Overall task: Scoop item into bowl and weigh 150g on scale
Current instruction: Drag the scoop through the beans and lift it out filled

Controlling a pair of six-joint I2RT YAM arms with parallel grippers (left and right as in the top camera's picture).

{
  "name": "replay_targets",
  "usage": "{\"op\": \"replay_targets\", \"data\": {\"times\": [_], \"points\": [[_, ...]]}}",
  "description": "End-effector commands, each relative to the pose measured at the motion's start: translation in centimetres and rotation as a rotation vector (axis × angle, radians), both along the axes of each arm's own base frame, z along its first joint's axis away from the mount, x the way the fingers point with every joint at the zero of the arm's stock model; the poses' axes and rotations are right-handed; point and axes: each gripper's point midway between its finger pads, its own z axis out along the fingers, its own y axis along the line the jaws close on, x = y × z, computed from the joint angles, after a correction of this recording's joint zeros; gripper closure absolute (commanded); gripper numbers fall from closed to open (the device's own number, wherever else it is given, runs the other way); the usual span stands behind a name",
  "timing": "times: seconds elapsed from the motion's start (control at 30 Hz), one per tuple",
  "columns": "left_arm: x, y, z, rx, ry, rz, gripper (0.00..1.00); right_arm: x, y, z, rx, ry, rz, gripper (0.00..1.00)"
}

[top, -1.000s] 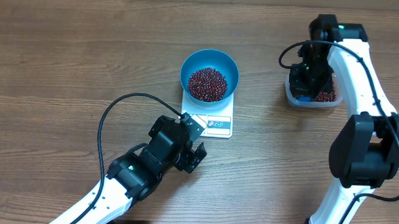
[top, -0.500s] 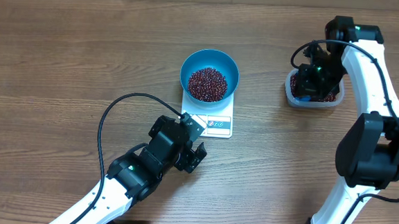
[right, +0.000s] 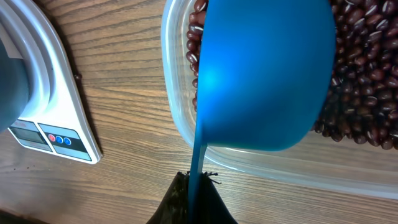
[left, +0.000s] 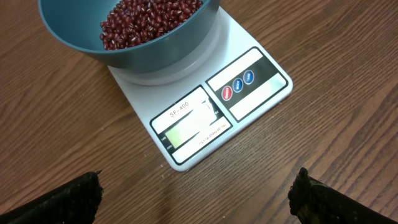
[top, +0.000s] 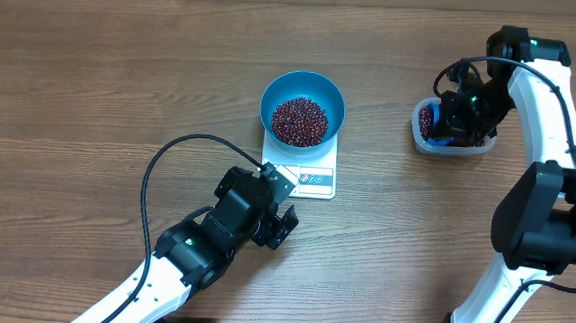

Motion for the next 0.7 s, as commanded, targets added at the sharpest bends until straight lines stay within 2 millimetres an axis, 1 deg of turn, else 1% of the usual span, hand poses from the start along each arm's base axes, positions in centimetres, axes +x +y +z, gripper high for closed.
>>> {"op": "replay_targets", "data": {"times": [0.0, 0.53, 0.67], "points": [[-0.04, 0.20, 0.01, 0.005, -0.006, -0.004, 0.00, -0.19, 1.79, 0.22, 0.102, 0.001, 0.018, 0.96], [-0.04, 0.20, 0.01, 0.005, -0.006, -0.004, 0.00, -0.16, 1.74, 0.21, 0.100, -0.001, 0.018, 0.96], [-0.04, 0.19, 0.01, 0.005, -0.006, -0.004, 0.01, -0.14, 1.37, 0.21, 0.101, -0.001, 0.008, 0.96]]}}
